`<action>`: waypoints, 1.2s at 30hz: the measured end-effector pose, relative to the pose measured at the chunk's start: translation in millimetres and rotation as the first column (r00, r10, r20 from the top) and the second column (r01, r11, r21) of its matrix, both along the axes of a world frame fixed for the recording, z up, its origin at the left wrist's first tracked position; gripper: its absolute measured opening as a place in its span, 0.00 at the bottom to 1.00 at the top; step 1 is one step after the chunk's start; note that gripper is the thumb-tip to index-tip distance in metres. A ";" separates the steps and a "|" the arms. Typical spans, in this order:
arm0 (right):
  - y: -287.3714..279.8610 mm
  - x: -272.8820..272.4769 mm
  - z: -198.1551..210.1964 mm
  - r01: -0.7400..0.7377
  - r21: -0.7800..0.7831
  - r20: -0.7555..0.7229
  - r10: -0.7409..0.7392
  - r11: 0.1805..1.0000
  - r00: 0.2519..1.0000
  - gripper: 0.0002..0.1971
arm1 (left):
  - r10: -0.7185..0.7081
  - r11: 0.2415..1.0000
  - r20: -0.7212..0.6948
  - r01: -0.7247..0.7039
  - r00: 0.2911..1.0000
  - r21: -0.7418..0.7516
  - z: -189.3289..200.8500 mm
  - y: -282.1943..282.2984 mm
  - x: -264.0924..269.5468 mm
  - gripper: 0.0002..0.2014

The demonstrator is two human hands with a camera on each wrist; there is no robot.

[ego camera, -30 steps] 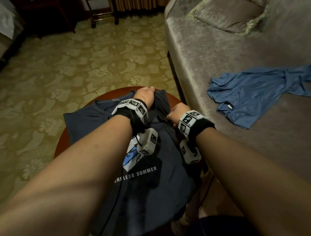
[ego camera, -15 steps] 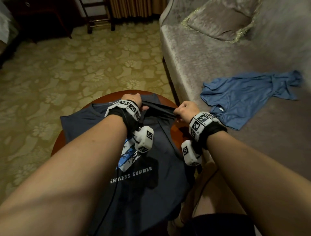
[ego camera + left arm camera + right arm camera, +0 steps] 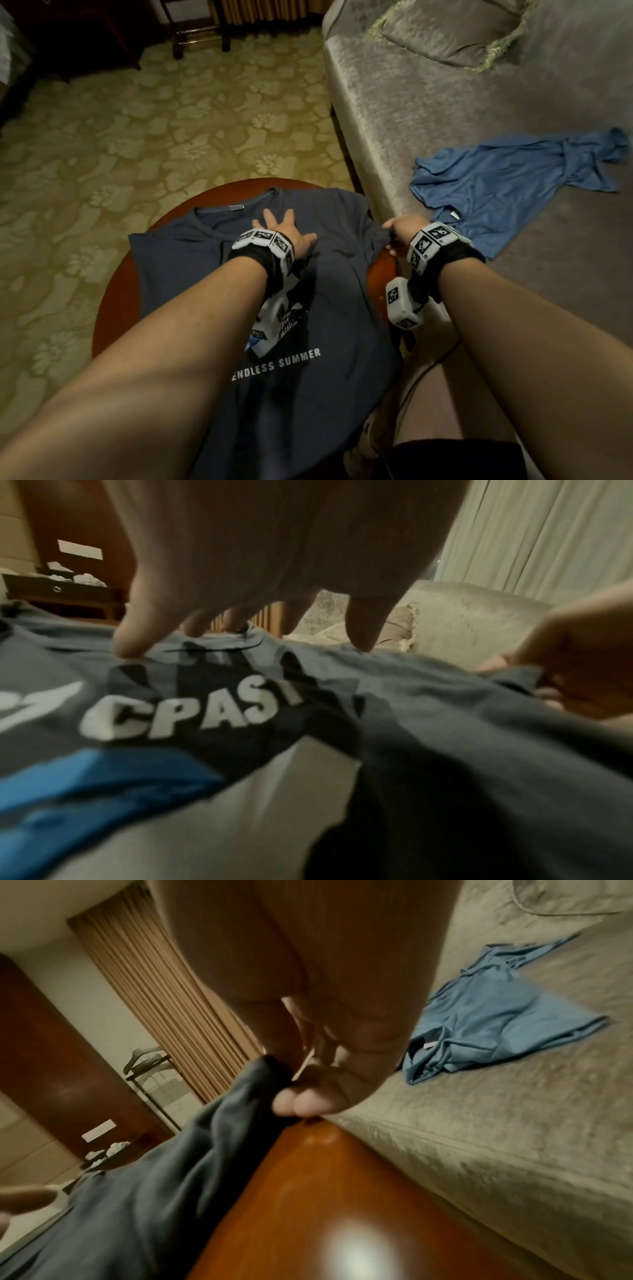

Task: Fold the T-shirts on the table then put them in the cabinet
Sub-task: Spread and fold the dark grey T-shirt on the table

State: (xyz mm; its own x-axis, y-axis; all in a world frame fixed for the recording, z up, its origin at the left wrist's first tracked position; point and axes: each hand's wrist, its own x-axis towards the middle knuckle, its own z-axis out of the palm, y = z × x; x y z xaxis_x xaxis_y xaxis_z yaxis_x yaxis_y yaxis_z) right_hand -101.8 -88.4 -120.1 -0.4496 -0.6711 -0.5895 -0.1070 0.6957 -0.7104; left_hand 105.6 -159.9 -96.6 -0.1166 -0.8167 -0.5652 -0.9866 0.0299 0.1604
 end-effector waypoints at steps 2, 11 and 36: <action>-10.8 -1.6 -6.0 0.035 -0.017 0.023 -0.035 0.999 0.999 0.26 | 0.008 1.000 0.053 -0.008 0.999 -0.004 -5.3 -0.4 6.7 0.47; -27.6 -9.0 -24.4 -0.056 0.126 0.026 0.053 0.990 0.998 0.34 | 0.200 0.980 0.093 -0.198 0.975 -0.024 -28.4 -5.5 53.1 0.60; -29.1 16.9 20.8 0.071 -0.060 -0.348 -0.088 0.996 0.933 0.17 | 0.103 0.993 0.145 -0.111 0.984 0.048 -17.2 -23.4 84.2 0.66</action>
State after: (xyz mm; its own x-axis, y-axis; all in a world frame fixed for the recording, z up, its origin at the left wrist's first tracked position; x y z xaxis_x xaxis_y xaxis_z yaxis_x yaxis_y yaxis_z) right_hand -84.9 -117.5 -99.2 -0.6747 -0.6470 -0.3552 -0.2999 0.6801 -0.6690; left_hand 189.8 -183.3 -113.8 0.0541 -0.7870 -0.6146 -0.9965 -0.0819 0.0172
